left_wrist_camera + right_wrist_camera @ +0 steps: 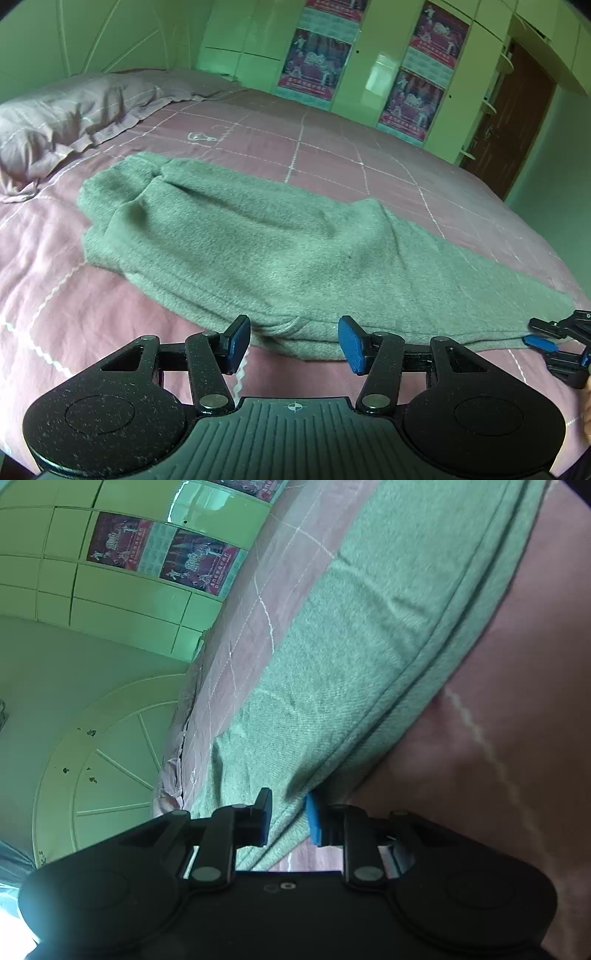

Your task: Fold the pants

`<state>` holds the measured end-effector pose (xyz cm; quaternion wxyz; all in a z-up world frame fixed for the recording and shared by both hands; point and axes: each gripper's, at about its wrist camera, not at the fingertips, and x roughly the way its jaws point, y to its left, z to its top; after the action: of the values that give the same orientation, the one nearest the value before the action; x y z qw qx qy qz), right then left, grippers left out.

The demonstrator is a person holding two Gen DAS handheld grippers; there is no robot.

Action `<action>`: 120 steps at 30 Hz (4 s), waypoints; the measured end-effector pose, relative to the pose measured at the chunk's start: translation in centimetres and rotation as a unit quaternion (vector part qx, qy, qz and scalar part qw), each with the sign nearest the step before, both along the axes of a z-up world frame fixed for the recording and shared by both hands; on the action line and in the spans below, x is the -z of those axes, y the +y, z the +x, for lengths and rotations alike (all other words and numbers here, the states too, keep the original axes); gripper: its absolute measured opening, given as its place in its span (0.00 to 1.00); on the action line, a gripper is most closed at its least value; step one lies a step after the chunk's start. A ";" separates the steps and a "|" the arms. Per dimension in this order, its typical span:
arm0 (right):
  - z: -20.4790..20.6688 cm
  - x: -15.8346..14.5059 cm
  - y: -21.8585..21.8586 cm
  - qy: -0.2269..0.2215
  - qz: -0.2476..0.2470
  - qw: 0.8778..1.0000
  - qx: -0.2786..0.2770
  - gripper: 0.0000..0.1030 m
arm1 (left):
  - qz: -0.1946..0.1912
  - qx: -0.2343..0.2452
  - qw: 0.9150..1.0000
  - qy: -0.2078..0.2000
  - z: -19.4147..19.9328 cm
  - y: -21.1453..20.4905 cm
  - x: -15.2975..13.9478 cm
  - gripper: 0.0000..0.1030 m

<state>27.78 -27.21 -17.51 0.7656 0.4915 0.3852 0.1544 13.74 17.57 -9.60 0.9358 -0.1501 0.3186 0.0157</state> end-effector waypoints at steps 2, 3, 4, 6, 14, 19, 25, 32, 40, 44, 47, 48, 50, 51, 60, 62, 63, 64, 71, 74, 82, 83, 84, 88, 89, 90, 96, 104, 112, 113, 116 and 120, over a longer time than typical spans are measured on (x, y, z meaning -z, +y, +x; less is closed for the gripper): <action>0.4 -0.2 0.7 0.002 -0.004 1.000 -0.015 0.04 | -0.005 -0.004 1.000 0.007 0.0 0.3 0.2 0.51; 0.4 -0.7 1.1 -0.010 -0.013 1.000 -0.023 0.00 | -0.007 -0.009 1.000 0.008 0.0 0.6 0.3 0.51; 0.2 -1.4 1.3 -0.025 -0.024 0.999 -0.022 0.00 | -0.010 -0.012 1.000 0.009 0.0 0.8 0.4 0.51; -0.9 -2.5 0.9 -0.047 -0.025 0.998 -0.020 0.00 | -0.016 -0.018 1.000 0.011 -0.2 1.1 0.5 0.51; -1.9 -0.1 -0.5 -0.012 -0.018 1.000 -0.009 0.07 | 0.002 -0.008 1.000 -0.007 0.4 0.7 -0.7 0.51; -3.9 -1.2 -4.4 -0.026 -0.027 0.997 0.068 0.14 | 0.034 0.015 0.999 -0.020 2.0 -0.6 -1.3 0.51; -3.5 -1.2 -6.3 -0.032 -0.046 0.995 0.088 0.00 | 0.095 0.007 0.995 0.021 4.9 -1.2 0.5 0.51; -3.7 0.9 -5.4 -0.009 -0.057 0.995 0.078 0.00 | 0.120 0.002 0.992 0.031 5.7 0.3 1.1 0.51; -4.0 -3.6 -4.4 -0.083 -0.083 0.993 0.023 0.14 | 0.116 -0.052 0.991 -0.033 2.2 2.1 -1.3 0.51; 2.0 -5.5 0.7 -0.115 -0.111 0.985 -0.058 0.14 | 0.088 -0.116 0.988 -0.045 1.5 5.2 -2.1 0.51; 6.8 -6.4 6.5 -0.128 -0.143 0.974 -0.124 0.13 | 0.096 -0.137 0.986 -0.029 2.3 6.9 -1.9 0.51; 8.3 -6.4 8.4 -0.127 -0.148 0.970 -0.144 0.13 | 0.095 -0.143 0.985 -0.022 2.7 7.6 -1.7 0.51; 10.6 -6.2 12.2 -0.122 -0.159 0.963 -0.179 0.13 | 0.084 -0.147 0.985 -0.014 3.5 8.8 -1.2 0.51; 11.8 -6.0 13.9 -0.120 -0.164 0.960 -0.193 0.13 | 0.084 -0.146 0.986 -0.007 4.0 9.1 -1.0 0.51; 19.7 -2.4 22.3 -0.054 -0.228 0.956 -0.178 0.00 | 0.071 -0.155 0.985 0.033 5.8 11.3 1.8 0.75; 20.4 -2.3 21.7 -0.044 -0.218 0.961 -0.166 0.00 | 0.076 -0.157 0.984 0.029 5.8 11.2 1.9 0.75; 20.4 -2.4 21.1 -0.034 -0.200 0.965 -0.167 0.03 | 0.075 -0.156 0.984 0.027 5.8 11.2 2.0 0.76; 19.8 -3.1 20.3 -0.041 -0.191 0.967 -0.163 0.07 | 0.073 -0.156 0.985 0.025 5.6 11.3 2.0 0.76; 9.6 -6.9 10.3 -0.096 -0.190 0.964 -0.158 0.14 | 0.126 -0.131 0.982 -0.050 3.2 7.6 -1.6 0.75; 5.2 -5.9 6.7 -0.088 -0.200 0.961 -0.171 0.14 | 0.153 -0.071 0.983 -0.070 3.7 3.9 -1.8 0.76; -2.9 -6.1 -12.7 -0.058 -0.184 0.969 0.153 0.17 | 0.144 -0.016 0.989 0.010 5.7 1.4 1.8 0.77; -4.5 -6.2 -15.6 -0.058 -0.162 0.965 0.196 0.17 | 0.144 -0.016 0.989 0.012 5.7 1.4 1.6 0.77; -5.9 -6.1 -18.1 -0.055 -0.143 0.959 0.237 0.17 | 0.144 -0.015 0.989 0.014 5.7 1.3 1.7 0.78; -8.7 -4.8 -24.8 -0.042 -0.080 0.942 0.324 0.16 | 0.143 -0.015 0.989 0.021 6.0 1.1 1.6 0.81; -8.7 -4.7 -25.3 -0.045 -0.080 0.940 0.329 0.16 | 0.144 -0.016 0.989 0.022 6.1 1.1 1.6 0.81; -8.4 -4.5 -25.7 -0.045 -0.080 0.940 0.328 0.16 | 0.144 -0.016 0.989 0.024 6.2 1.1 1.7 0.81; -4.8 -2.3 -25.3 -0.010 -0.079 0.945 0.316 0.09 | 0.145 -0.013 0.989 0.033 6.4 1.1 1.5 0.81; -3.8 -3.5 -25.1 -0.014 -0.164 0.939 0.303 0.00 | 0.150 -0.010 0.988 0.036 6.7 1.1 1.5 0.82; -5.8 -2.9 -25.4 -0.027 -0.111 0.941 0.319 0.41 | 0.149 -0.013 0.988 0.032 6.7 0.9 1.7 0.83; -5.1 -2.6 -25.4 -0.023 -0.105 0.946 0.307 0.41 | 0.150 -0.014 0.988 0.033 6.7 0.9 1.8 0.83; -3.0 -2.6 -25.0 0.002 -0.130 0.953 0.273 0.00 | 0.150 -0.013 0.988 0.035 6.7 0.9 1.6 0.83; -4.5 -6.5 -23.9 -0.079 -0.142 0.950 0.267 0.00 | 0.150 -0.010 0.988 0.037 6.7 1.0 1.6 0.83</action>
<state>23.30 -51.13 -11.02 0.8689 0.4485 0.1960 -0.0736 20.48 18.56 -11.15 0.9351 -0.0101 0.3454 0.0784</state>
